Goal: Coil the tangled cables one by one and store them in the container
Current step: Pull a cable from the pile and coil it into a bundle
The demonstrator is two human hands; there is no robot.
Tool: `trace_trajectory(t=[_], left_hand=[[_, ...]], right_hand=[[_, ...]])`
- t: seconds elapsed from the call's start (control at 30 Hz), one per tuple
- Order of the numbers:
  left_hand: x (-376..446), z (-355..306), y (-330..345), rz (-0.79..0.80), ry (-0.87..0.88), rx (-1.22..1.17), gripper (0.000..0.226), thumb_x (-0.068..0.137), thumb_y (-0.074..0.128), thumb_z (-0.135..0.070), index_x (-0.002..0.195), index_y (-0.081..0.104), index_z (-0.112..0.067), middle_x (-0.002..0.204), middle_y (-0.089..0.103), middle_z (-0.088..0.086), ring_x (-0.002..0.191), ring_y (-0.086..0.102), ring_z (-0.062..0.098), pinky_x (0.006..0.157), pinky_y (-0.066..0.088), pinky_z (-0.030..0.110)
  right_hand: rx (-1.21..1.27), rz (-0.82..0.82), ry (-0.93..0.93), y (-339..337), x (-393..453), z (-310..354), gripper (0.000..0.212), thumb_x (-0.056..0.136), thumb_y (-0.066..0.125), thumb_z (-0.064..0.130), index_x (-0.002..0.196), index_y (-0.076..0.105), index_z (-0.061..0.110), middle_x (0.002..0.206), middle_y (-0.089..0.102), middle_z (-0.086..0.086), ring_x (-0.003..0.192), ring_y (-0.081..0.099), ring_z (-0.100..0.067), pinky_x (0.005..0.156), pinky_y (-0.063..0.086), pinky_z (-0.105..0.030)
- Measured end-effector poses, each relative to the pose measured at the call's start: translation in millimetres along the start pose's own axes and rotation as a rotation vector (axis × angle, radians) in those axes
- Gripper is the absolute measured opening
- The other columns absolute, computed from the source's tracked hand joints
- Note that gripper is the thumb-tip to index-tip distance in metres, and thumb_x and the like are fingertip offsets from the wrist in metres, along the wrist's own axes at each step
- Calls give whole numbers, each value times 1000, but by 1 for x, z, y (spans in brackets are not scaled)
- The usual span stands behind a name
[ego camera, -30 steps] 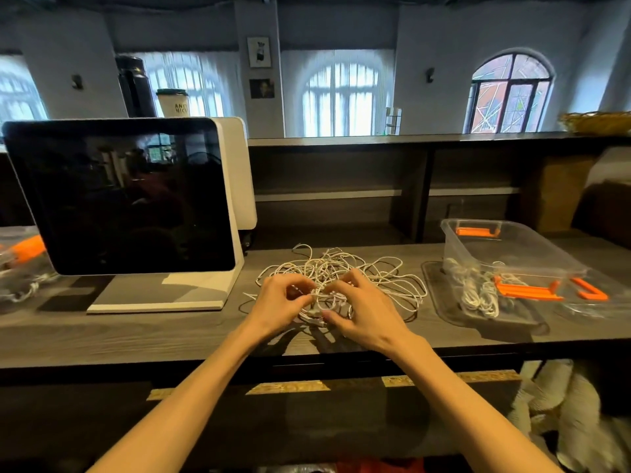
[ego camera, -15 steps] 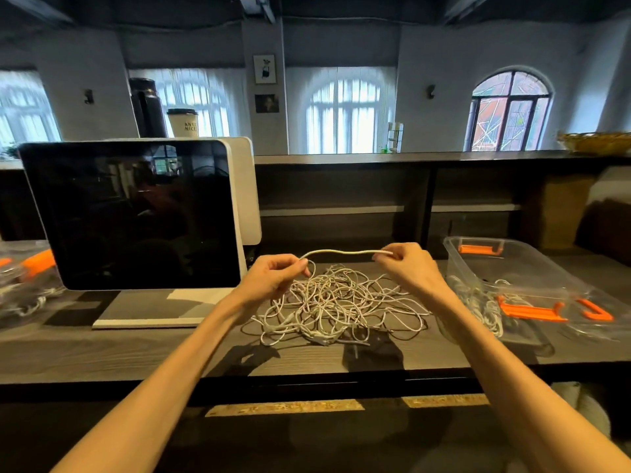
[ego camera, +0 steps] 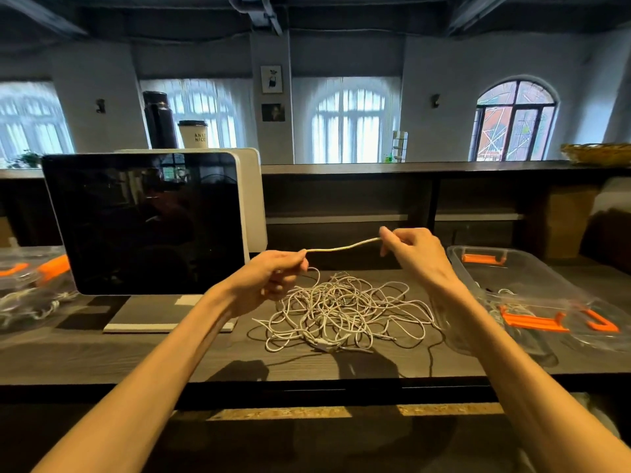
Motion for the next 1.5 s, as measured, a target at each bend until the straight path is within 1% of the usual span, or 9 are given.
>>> trace_trajectory(t=[0.13, 0.33, 0.47, 0.57, 0.7, 0.83, 0.97, 1.2, 1.5], left_hand=[[-6, -8, 18, 76, -10, -44, 30, 105, 45, -36, 91, 61, -14, 62, 33, -4, 52, 25, 8, 47, 18, 22], [-16, -21, 36, 75, -12, -178, 40, 104, 45, -40, 100, 66, -6, 61, 34, -4, 49, 27, 7, 46, 22, 19], [-33, -19, 37, 51, -14, -493, 31, 98, 54, -34, 89, 64, -6, 69, 42, 1, 55, 42, 9, 49, 40, 17], [-42, -18, 46, 17, 57, -748, 29, 97, 57, -33, 80, 65, -10, 77, 52, 5, 71, 57, 16, 74, 52, 28], [-44, -21, 60, -95, 121, -768, 31, 96, 55, -39, 86, 68, -13, 86, 63, 8, 91, 68, 21, 89, 49, 34], [-39, -23, 73, -185, 154, -715, 44, 103, 41, -50, 100, 60, -10, 107, 73, 15, 122, 64, 32, 108, 46, 45], [-36, -27, 93, -199, 212, -656, 55, 101, 29, -62, 123, 48, -16, 118, 73, 15, 115, 68, 28, 105, 48, 44], [-32, -27, 104, -172, 166, -475, 51, 104, 37, -52, 120, 56, -8, 115, 73, 18, 110, 70, 28, 90, 58, 36], [-27, -18, 103, -149, 166, -536, 38, 108, 33, -33, 129, 54, -9, 120, 71, 18, 117, 67, 30, 105, 48, 44]], right_hand=[[-322, 51, -219, 19, -18, 16, 37, 102, 48, 50, 130, 66, 32, 123, 61, -1, 119, 55, -19, 101, 40, -43], [135, 150, -315, 27, -47, 47, 38, 106, 52, 38, 77, 69, 21, 63, 61, 5, 57, 53, -6, 57, 43, -28], [285, 79, -264, 18, -57, 50, 38, 108, 49, 33, 75, 65, 23, 70, 64, -5, 63, 57, -19, 58, 45, -34], [370, 41, -203, 18, -63, 49, 32, 108, 47, 30, 85, 67, 21, 70, 60, 7, 59, 50, -7, 56, 41, -25], [441, 130, -191, 20, -73, 47, 17, 109, 47, 24, 117, 62, 22, 66, 60, 18, 58, 52, -1, 51, 41, -17], [320, 106, -213, 21, -84, 50, 15, 107, 51, 21, 116, 63, 20, 71, 66, 4, 59, 61, -8, 56, 54, -27], [193, 137, -295, 30, -95, 51, 9, 106, 53, 29, 105, 61, 24, 74, 70, -1, 61, 67, -17, 62, 59, -46], [152, 59, -319, 35, -99, 53, 12, 105, 54, 27, 100, 62, 20, 76, 68, 4, 66, 68, -12, 62, 59, -40], [171, 39, -276, 42, -94, 47, 11, 105, 53, 22, 101, 63, 18, 76, 69, 3, 65, 68, -10, 60, 59, -39]])
Point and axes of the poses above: each hand's wrist, its own x-axis towards the middle knuckle, its own y-axis out of the palm, z = x × y, the point moved 2 cm from there along x, towards the middle knuckle
